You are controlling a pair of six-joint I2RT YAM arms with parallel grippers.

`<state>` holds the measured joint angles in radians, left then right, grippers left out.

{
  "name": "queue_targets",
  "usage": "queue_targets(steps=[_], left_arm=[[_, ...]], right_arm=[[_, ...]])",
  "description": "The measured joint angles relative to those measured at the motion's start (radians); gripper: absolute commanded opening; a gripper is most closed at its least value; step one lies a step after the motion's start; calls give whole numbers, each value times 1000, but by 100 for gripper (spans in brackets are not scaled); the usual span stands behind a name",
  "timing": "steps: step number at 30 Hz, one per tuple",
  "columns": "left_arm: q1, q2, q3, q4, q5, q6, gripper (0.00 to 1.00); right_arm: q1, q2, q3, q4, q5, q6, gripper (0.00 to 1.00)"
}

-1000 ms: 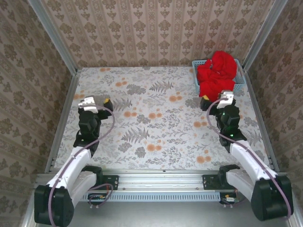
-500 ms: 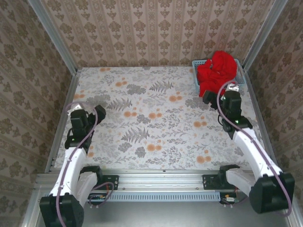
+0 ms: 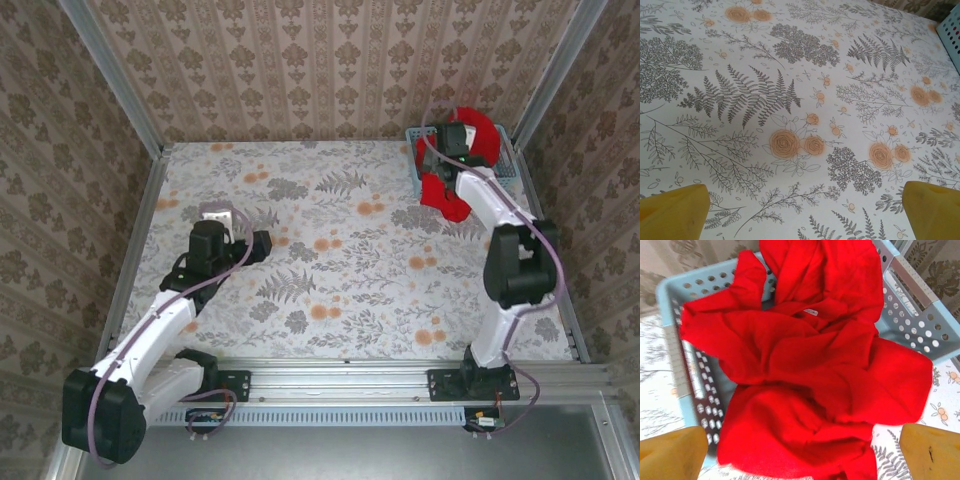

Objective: Fold the inside-out t-shirt

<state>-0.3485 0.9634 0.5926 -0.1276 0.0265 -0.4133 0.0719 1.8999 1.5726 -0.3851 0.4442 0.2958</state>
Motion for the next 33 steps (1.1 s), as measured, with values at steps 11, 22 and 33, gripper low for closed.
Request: queue_targets(steps=[11, 22, 33], left_arm=[[0, 1, 0, 0, -12, 26, 100], [0, 12, 0, 0, -15, 26, 100], [-5, 13, 0, 0, -23, 26, 100]], right_arm=[[-28, 327, 346, -180, 17, -40, 100], [-81, 541, 624, -337, -3, -48, 88], [-95, 608, 739, -401, -56, -66, 23]])
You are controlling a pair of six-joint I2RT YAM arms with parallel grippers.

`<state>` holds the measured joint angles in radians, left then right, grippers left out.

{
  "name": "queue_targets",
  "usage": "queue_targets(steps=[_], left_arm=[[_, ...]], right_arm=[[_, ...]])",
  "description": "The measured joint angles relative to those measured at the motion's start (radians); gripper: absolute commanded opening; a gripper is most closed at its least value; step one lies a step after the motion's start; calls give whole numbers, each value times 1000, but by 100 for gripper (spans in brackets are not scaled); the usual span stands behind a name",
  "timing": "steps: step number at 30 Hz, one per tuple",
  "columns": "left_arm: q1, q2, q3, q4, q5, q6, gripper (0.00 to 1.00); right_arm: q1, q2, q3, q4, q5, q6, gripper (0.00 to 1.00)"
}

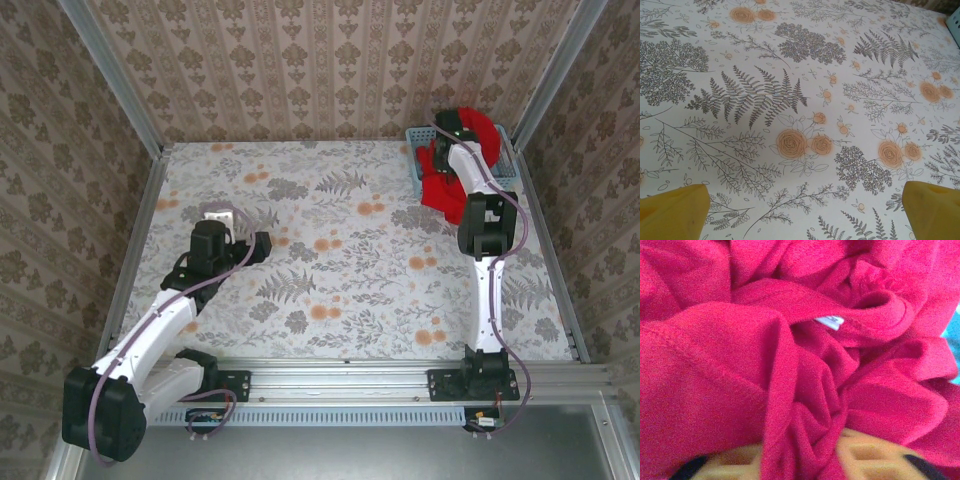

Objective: Fold the inside-out t-shirt

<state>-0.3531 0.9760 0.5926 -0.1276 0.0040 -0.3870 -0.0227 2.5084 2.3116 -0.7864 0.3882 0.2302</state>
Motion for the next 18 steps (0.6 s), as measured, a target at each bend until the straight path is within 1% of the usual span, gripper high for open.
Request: queue_targets(steps=[3, 6, 13, 18], left_arm=[[0, 0, 0, 0, 0, 0, 100], [-1, 5, 0, 0, 0, 0, 100], [-6, 7, 0, 0, 1, 0, 100], [-27, 31, 12, -1, 8, 0, 100]], right_arm=[[0, -15, -8, 3, 0, -7, 14], [1, -75, -54, 19, 1, -14, 9], [5, -316, -153, 75, 13, -19, 3], [22, -514, -222, 132, 35, -23, 3]])
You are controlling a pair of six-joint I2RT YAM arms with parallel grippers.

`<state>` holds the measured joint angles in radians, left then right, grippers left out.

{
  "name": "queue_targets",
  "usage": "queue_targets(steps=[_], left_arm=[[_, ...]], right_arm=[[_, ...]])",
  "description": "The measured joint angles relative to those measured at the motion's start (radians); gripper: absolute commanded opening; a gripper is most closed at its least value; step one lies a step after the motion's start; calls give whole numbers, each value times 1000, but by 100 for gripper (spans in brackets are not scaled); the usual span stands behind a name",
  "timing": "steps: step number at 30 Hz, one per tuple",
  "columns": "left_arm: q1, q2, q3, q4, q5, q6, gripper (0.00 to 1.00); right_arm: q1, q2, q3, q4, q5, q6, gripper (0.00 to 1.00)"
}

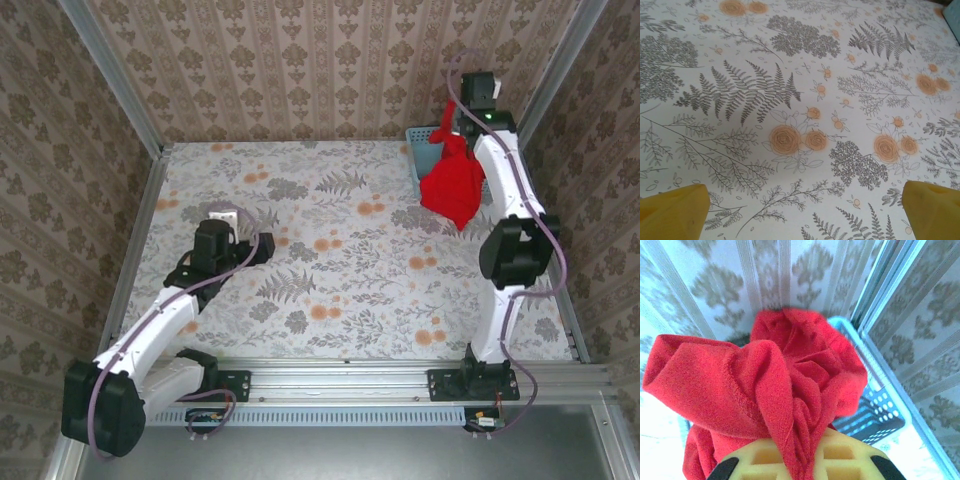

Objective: Fold the inside-out t-shirt

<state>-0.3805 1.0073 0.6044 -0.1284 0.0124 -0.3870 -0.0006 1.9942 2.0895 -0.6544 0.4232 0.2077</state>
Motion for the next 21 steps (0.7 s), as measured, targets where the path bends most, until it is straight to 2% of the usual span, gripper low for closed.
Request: queue_targets(steps=[6, 11, 16, 21], left_arm=[[-32, 31, 47, -11, 18, 4, 100], [-81, 47, 73, -15, 22, 12, 100], [-119, 51, 90, -34, 21, 17, 100], [-124, 40, 91, -53, 6, 18, 100]], right_arm=[[75, -189, -87, 41, 53, -34, 3], [179, -348, -148, 68, 103, -94, 4], [346, -500, -150, 90, 132, -174, 5], [571, -624, -150, 104, 139, -259, 7]])
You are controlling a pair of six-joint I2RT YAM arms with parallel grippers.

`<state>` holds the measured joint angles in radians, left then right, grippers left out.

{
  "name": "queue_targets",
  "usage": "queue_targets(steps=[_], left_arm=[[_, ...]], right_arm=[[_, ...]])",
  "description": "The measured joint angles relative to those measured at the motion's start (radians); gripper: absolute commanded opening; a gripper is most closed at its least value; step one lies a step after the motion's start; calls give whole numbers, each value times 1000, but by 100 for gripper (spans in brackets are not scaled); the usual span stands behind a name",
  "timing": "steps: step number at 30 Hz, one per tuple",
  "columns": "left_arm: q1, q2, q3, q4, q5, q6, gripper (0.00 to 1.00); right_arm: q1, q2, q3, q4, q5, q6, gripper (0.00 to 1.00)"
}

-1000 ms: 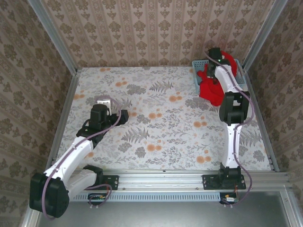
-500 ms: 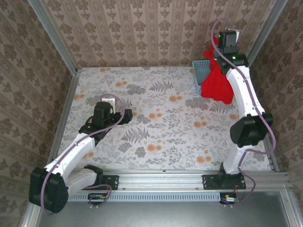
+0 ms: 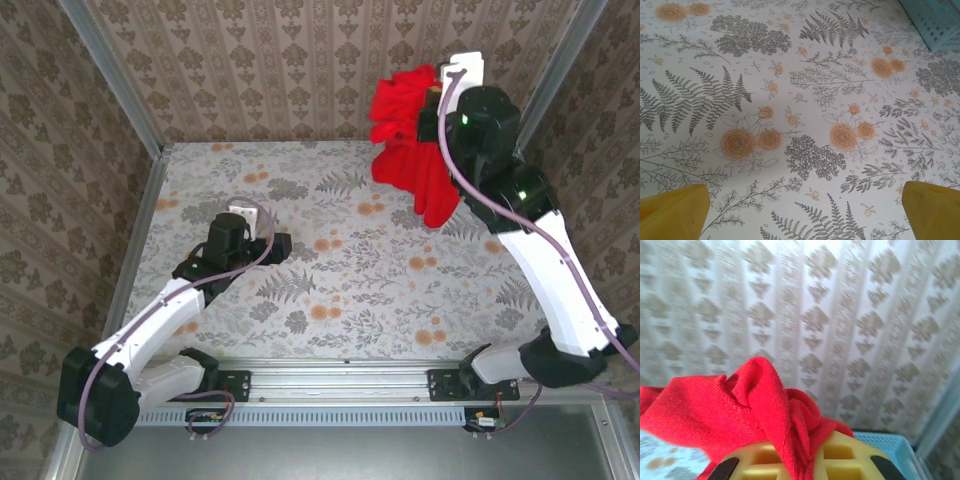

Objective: Fold the inside-out t-shirt

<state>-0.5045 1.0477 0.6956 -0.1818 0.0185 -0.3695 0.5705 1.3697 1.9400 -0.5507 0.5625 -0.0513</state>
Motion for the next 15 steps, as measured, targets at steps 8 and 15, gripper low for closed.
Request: queue_targets(steps=[8, 15], left_arm=[[-1, -95, -18, -10, -58, -6, 100], [-1, -108, -37, -18, -79, -11, 100]], right_arm=[[183, -14, -177, 2, -53, 13, 11], [187, 117, -550, 45, -202, 201, 61]])
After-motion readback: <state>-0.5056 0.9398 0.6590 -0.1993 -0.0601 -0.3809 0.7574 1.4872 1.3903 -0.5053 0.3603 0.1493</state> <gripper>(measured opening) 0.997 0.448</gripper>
